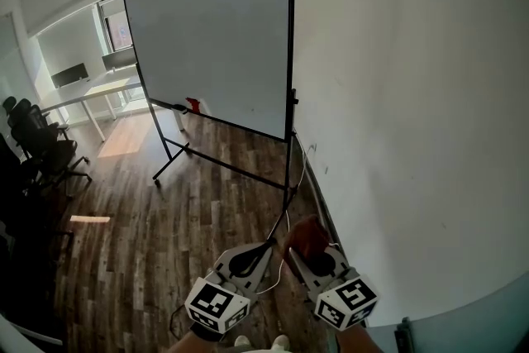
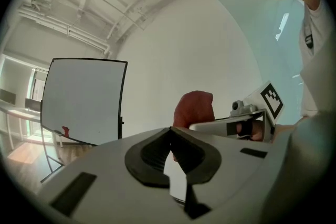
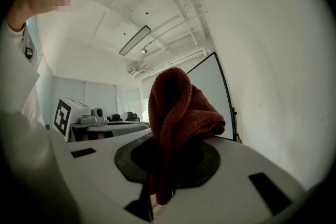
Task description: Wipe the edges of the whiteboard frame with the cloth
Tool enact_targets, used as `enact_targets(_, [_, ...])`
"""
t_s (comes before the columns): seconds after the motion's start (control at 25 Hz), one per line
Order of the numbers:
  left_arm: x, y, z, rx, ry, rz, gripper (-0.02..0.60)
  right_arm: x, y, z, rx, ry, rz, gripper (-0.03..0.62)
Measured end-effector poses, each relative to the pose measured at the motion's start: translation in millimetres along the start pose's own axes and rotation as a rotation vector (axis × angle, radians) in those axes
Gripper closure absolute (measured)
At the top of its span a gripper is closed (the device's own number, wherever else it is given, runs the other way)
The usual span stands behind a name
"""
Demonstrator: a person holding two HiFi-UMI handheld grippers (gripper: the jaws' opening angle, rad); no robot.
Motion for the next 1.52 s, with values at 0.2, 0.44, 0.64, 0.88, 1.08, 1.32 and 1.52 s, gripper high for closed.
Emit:
enact_targets(0.2, [12.1,2.4,10.7,0.009,-0.006,0.029,0.574,-4.9,-19.2,7.5,0.012,-0.021,-0.001,0.539])
enact_targets(0.44, [30.3,18.2,8.8,0.016,-0.001,0.04,0.574,9.3,-39.2,6.7,0.024,-0.028,0.0,0.539])
enact_targets(0.64, [52.8,47.7,7.5,0.018,-0.014,0.016,0.574,38.8,-57.8,7.7,0.02,-0.016,-0.028,0.539])
enact_targets(0.88, [88.8,110.9,17.8,0.048,-0.046,-0.027,0.574,100.1,-82.5,26.3,-0.003,-0.019,-0.066,0.539])
enact_targets(1.08, [117.1,171.5,22.1,0.042,-0.048,-0.06,0.574,154.4,-101.4,41.7,-0.015,-0.022,-0.107,0.539])
enact_targets(1.32, [148.8,228.5,26.7,0.034,-0.061,-0.091,0.574,199.0,-130.4,57.4,-0.032,-0.03,-0.161,0.539])
enact_targets(1.52, [170.8,259.2,27.1,0.026,-0.053,-0.088,0.574,226.9,-151.6,65.1,-0.037,-0.02,-0.176,0.539])
Point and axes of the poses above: the fingertips, and each gripper's own axes: x forward along the fingers, y to its left, z out of its top, the point moved 5 cm from there along -x, backward along the fingers, and after that the axes turned 5 degrees about y, right-handed, at the moved point
